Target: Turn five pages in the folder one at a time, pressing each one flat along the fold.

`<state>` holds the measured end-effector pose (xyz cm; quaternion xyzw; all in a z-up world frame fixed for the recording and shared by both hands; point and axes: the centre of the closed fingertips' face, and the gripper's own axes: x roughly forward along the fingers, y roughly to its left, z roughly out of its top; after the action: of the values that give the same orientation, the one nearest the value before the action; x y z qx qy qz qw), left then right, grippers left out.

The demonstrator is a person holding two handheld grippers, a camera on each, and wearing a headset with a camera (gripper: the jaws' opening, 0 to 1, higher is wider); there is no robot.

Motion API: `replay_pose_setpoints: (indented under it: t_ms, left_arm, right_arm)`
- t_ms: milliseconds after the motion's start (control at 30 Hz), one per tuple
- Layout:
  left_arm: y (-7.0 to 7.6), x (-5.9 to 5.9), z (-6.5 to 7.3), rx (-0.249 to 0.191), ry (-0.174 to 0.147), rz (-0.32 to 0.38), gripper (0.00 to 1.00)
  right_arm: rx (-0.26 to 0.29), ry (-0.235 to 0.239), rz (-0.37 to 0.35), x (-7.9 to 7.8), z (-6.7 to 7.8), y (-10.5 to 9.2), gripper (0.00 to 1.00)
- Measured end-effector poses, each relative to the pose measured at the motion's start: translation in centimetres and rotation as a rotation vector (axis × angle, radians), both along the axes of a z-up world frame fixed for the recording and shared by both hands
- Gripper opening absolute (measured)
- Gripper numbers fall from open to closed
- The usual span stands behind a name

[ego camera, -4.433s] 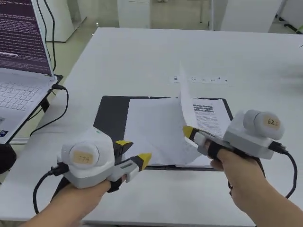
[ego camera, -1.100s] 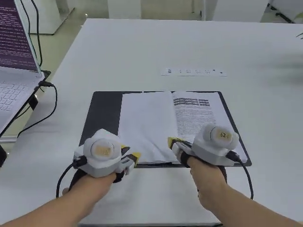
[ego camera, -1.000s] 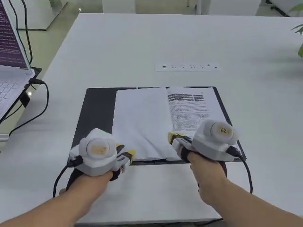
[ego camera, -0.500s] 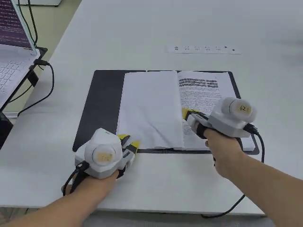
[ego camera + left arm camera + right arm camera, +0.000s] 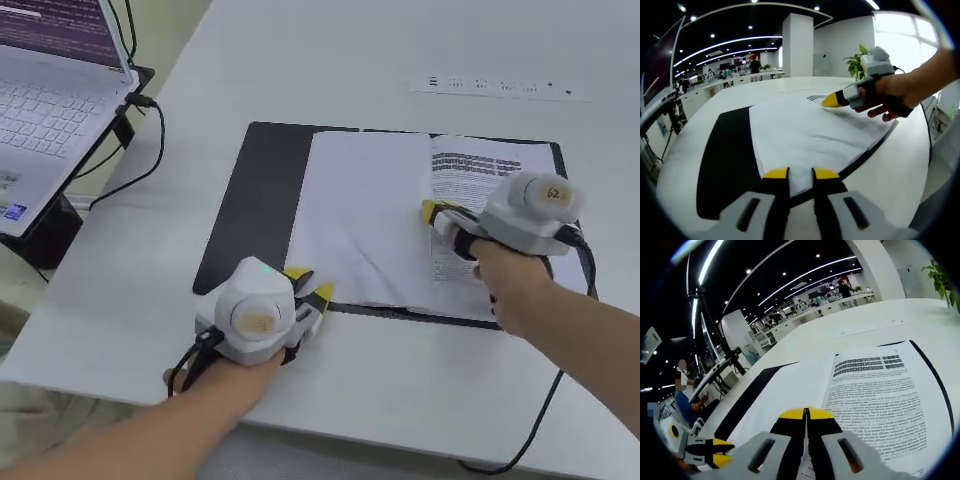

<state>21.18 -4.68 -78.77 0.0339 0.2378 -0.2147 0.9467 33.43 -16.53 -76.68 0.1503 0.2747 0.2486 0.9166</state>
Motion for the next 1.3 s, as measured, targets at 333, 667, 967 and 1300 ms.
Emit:
replay_pose_setpoints:
  t_ms: [333, 667, 967, 1300]
  left_arm:
    - [0.1, 0.1, -0.2, -0.007, -0.007, 0.017, 0.16]
    - [0.2, 0.0, -0.1, -0.018, -0.02, 0.021, 0.16]
    - [0.1, 0.1, -0.2, 0.001, -0.028, 0.009, 0.16]
    - [0.1, 0.0, -0.1, -0.004, -0.035, 0.012, 0.16]
  right_arm:
    - [-0.017, -0.004, -0.004, 3.0, 0.0, 0.3, 0.0]
    - [-0.036, 0.002, -0.005, 5.3, 0.5, 0.3, 0.0]
    - [-0.055, 0.009, 0.001, 8.3, 0.2, 0.5, 0.0]
    - [-0.091, -0.045, 0.0, 12.8, -0.9, 0.4, 0.0]
